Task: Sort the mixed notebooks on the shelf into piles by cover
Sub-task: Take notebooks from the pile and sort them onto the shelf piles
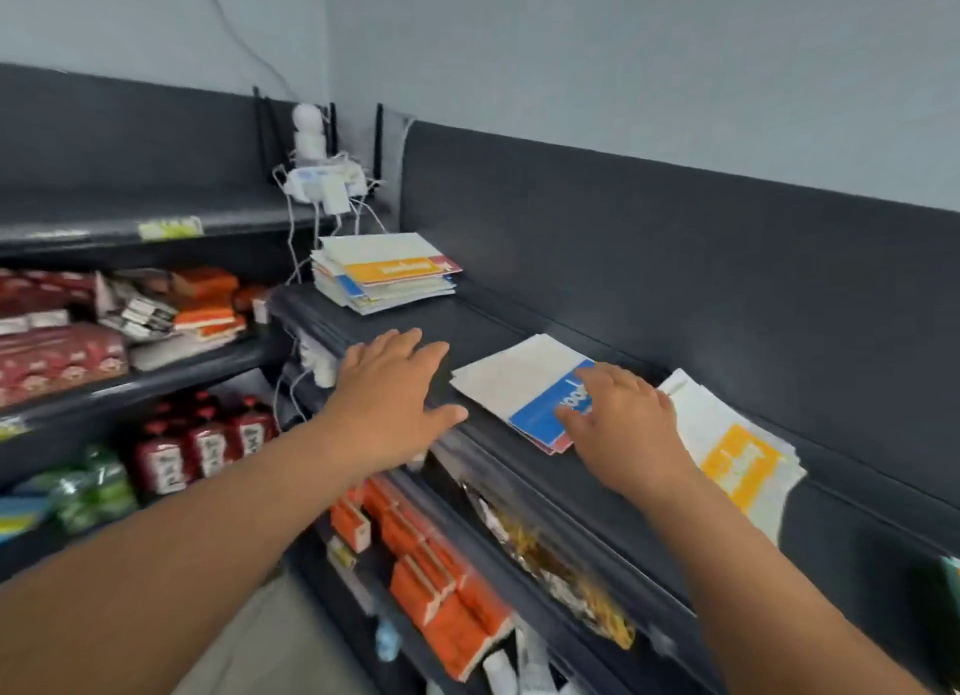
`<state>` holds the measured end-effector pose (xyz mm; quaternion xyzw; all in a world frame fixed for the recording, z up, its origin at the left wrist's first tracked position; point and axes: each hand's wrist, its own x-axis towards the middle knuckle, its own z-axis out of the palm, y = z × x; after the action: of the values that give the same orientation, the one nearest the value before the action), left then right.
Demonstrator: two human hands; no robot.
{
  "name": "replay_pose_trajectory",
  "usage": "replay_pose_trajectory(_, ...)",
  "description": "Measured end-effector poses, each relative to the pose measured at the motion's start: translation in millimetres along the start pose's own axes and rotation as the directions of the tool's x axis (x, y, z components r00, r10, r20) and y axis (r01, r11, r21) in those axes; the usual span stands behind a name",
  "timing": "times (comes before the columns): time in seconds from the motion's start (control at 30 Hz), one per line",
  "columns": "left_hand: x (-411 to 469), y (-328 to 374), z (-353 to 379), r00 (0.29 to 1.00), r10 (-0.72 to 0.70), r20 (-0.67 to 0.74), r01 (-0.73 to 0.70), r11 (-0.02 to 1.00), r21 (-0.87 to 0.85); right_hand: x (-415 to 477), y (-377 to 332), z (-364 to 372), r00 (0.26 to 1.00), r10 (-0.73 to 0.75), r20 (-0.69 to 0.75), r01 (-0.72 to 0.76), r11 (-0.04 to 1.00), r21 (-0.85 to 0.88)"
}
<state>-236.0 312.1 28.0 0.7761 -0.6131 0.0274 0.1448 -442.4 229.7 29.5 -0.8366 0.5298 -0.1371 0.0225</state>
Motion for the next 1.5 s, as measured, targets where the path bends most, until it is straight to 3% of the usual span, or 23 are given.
replay_pose_trajectory(0.33,25.9,-156.8,-41.8,0.988,-0.148,-0.051,0.152,0.985,0.084,86.7,-154.6,37.9,0.988,-0.15,0.028,0.146,0.983,0.11)
replay_pose_trajectory(0.87,232.0,-256.1,-11.8,0.986,-0.137,-0.098,0.147,0.984,0.098,297.2,-195.9,108.9,0.992,-0.046,0.115,0.002,0.935,0.356)
replay_pose_trajectory(1.23,379.8,-316.1,21.7,1.0,-0.012,-0.004,0.012,1.0,0.022,389.3,-212.6,163.0,0.954,0.201,0.221,-0.292,0.784,0.547)
replay_pose_trajectory(1.5,463.9,-340.0,38.0,0.958,0.155,0.243,-0.15,0.988,-0.036,423.0,-241.5,187.6,0.766,0.582,0.273,-0.586,0.458,0.668)
